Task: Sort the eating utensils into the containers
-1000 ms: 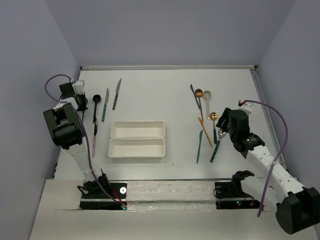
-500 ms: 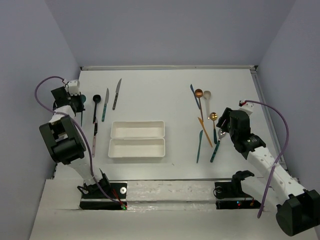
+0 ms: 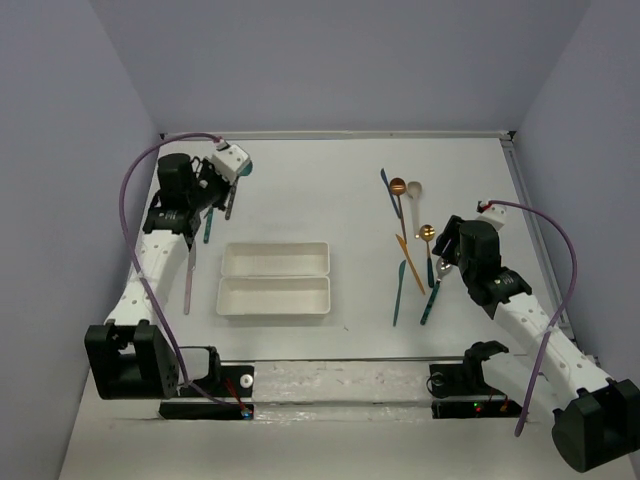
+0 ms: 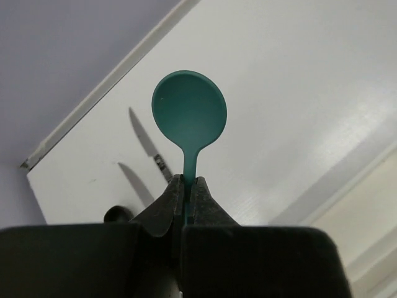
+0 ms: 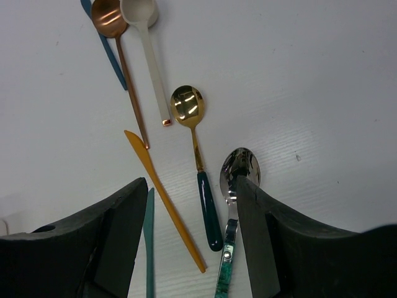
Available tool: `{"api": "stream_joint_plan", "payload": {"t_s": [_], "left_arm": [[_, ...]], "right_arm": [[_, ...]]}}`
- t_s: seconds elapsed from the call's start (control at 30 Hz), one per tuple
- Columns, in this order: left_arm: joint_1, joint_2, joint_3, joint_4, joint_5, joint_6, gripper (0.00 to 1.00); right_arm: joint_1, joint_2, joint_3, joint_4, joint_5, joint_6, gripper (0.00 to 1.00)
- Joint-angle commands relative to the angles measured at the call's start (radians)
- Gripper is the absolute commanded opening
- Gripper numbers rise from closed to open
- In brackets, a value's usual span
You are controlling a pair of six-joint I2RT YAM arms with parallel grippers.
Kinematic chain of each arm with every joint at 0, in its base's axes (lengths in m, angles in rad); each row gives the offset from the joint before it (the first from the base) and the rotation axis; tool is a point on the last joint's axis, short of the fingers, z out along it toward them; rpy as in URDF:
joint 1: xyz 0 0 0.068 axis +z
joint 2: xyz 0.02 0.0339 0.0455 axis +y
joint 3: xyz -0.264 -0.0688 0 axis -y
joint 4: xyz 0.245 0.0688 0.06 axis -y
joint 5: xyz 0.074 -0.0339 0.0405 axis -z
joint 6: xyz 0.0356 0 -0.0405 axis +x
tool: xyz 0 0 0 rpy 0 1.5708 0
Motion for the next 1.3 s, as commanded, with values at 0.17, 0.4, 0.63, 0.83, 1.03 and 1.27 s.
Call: {"api": "stream_joint_plan", "payload": {"t_s": [0.17, 0.4, 0.63, 0.83, 1.03, 1.27], "left_arm": [[-0.295, -0.017, -0.128, -0.139, -0.025, 0.338, 0.0], [-0.428, 0.009, -0.217, -0.137, -0.028, 0.453, 0.0], [-0.467, 0.07, -0.216, -0.117, -0.028, 0.494, 0.0], [-0.476, 0.087, -0.266, -0.082, -0.032, 0.54, 0.0], [-0.476, 0.058, -0.316, -0.059, -0.039, 0.562, 0.14], [-0.476, 0.044, -0.333, -0.03, -0.059, 0.547, 0.58]], "right_arm": [[-0.002, 0.001, 0.008, 0.014, -0.007, -0.016, 0.65], [-0.002, 0.004, 0.008, 0.012, -0.004, -0.014, 0.65], [-0.002, 0.004, 0.008, 0.011, -0.002, -0.014, 0.65], [-0.002, 0.003, 0.007, 0.011, -0.002, -0.014, 0.65], [-0.002, 0.018, 0.014, 0.012, -0.005, -0.017, 0.65], [-0.002, 0.056, 0.028, 0.02, -0.028, -0.031, 0.65]]}}
